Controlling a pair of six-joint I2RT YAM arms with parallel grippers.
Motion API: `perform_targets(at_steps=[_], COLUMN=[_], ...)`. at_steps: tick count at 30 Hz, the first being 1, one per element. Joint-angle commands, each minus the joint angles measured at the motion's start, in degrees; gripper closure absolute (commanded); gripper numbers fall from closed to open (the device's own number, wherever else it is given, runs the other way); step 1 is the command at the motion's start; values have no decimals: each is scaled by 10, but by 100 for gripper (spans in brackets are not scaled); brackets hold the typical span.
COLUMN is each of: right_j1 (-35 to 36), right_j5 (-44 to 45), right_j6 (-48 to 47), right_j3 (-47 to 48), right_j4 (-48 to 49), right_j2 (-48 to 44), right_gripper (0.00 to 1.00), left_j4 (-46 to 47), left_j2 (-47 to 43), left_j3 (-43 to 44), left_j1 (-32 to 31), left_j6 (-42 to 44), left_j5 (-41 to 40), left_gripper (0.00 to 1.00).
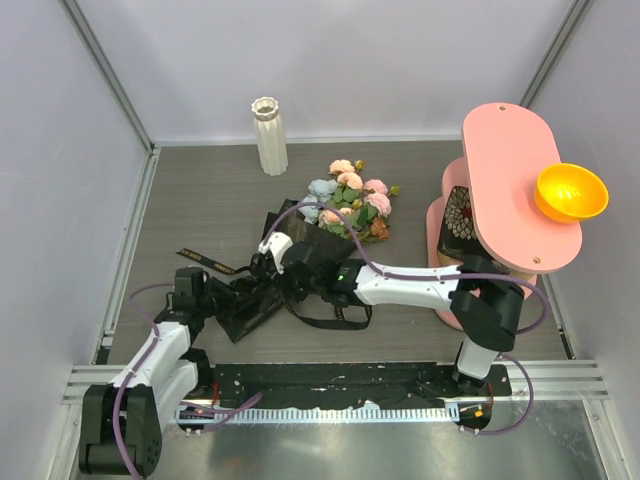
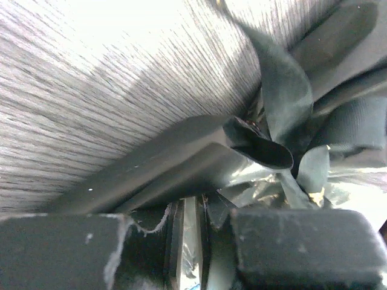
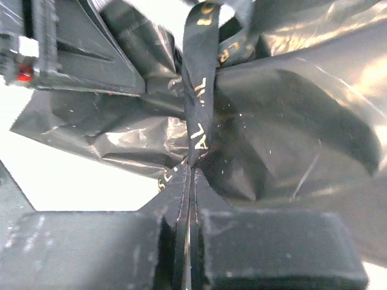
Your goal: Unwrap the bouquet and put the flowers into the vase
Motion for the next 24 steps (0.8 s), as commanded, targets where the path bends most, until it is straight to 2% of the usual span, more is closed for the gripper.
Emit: perform_targets(at_steps=[1, 5, 8, 10, 12, 13, 17, 20, 24], right_j1=[3, 3, 3, 5, 5, 3, -11, -16, -15], right_j5=[14, 13, -77, -142, -112, -76, -65, -65, -44], right_j6=[50, 48, 32, 12, 18, 20, 22, 14, -1], right_j3=[-30, -34, -28, -13, -5, -6, 15, 31, 26], right_j4=[44, 41, 35, 16, 13, 15, 20, 4, -19], right_j2=[-57, -56, -44, -32, -22, -23, -17, -5, 15], right_gripper=[99, 99, 98, 90, 82, 70, 62, 62, 70], left_j4=[17, 15, 11, 15, 17, 17, 16, 9, 0], left_j2=[20, 13, -4, -19, -27, -34, -45, -52, -65], left_j3=[-1, 1, -4, -12, -15, -18, -23, -23, -22], left_j1=[-2, -2, -2, -2, -2, -2, -2, -2, -2], left_j6=[6, 6, 8, 6, 3, 3, -3, -4, -3], left_j5=[-24, -15, -12, -7, -3, -3, 4, 8, 7], left_gripper=[85, 85, 83, 81, 80, 80, 79, 79, 79])
